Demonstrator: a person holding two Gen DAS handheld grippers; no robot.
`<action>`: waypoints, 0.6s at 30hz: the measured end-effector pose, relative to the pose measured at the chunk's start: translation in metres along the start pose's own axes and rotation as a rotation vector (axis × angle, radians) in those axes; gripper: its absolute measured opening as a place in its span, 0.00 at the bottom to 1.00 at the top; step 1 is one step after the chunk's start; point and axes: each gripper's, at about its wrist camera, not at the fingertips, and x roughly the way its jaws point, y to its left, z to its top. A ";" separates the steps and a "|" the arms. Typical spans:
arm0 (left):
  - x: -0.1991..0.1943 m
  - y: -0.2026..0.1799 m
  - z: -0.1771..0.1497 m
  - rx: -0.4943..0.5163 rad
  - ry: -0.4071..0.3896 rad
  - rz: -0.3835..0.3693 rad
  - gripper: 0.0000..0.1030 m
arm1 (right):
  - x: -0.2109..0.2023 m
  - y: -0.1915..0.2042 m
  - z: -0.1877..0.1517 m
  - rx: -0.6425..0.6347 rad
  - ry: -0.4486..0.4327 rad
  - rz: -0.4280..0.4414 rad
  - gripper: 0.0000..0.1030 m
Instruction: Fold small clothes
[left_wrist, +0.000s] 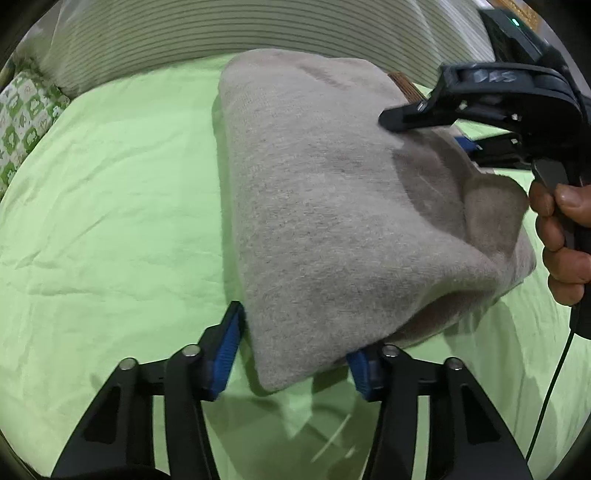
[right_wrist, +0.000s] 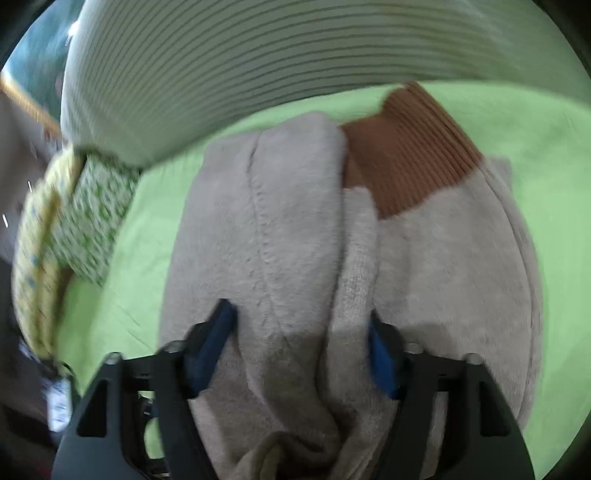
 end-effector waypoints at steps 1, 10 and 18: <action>0.000 -0.002 0.000 0.004 0.002 0.001 0.45 | -0.001 0.001 0.001 -0.008 -0.002 -0.001 0.30; -0.001 -0.011 0.012 -0.002 0.008 -0.032 0.38 | -0.102 -0.015 0.020 -0.005 -0.241 0.090 0.18; 0.002 -0.013 0.011 -0.019 0.045 -0.061 0.37 | -0.056 -0.096 -0.018 0.159 -0.139 0.004 0.18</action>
